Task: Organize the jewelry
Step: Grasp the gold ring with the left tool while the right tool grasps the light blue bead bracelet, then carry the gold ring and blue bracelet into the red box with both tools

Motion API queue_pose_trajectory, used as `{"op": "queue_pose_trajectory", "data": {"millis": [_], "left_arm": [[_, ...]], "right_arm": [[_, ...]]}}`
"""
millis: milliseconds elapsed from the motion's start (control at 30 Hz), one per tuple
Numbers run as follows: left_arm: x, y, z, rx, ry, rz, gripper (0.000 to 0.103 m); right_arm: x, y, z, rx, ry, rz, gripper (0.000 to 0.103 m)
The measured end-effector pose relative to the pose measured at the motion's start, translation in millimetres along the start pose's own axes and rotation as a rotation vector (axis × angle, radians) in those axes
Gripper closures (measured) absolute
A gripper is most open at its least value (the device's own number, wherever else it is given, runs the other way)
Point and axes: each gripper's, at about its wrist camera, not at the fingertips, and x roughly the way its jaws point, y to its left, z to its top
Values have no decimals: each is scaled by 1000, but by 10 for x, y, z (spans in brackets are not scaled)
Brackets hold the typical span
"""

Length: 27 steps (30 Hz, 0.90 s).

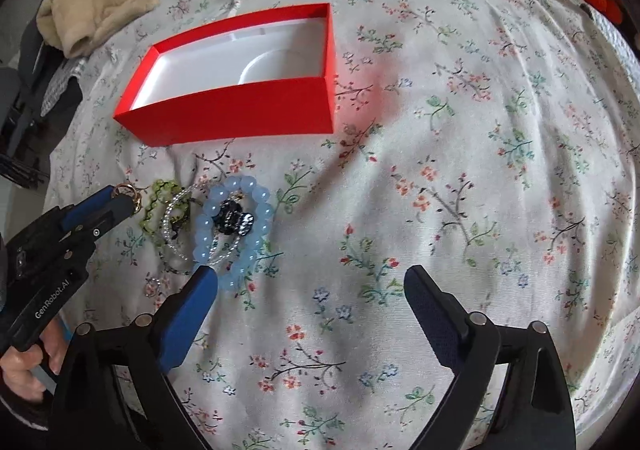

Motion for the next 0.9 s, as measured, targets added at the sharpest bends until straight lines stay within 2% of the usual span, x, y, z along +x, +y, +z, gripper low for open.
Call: {"op": "queue_pose_trajectory", "data": {"millis": [167, 233, 433, 667, 733, 900], "left_arm": [[-25, 134, -66, -57, 30, 24, 77], [-32, 161, -81, -67, 35, 27, 77], [-72, 180, -92, -60, 29, 26, 77], [-71, 200, -96, -53, 36, 24, 77], [-56, 201, -101, -52, 42, 28, 77], [-62, 184, -88, -50, 47, 31, 77]], "right_arm": [[80, 136, 12, -6, 10, 53, 28], [113, 173, 52, -9, 4, 37, 41], [357, 263, 126, 1, 68, 19, 64], [509, 472, 154, -63, 52, -69, 73], [533, 559, 169, -94, 42, -94, 90], [494, 570, 186, -86, 36, -76, 91]]}}
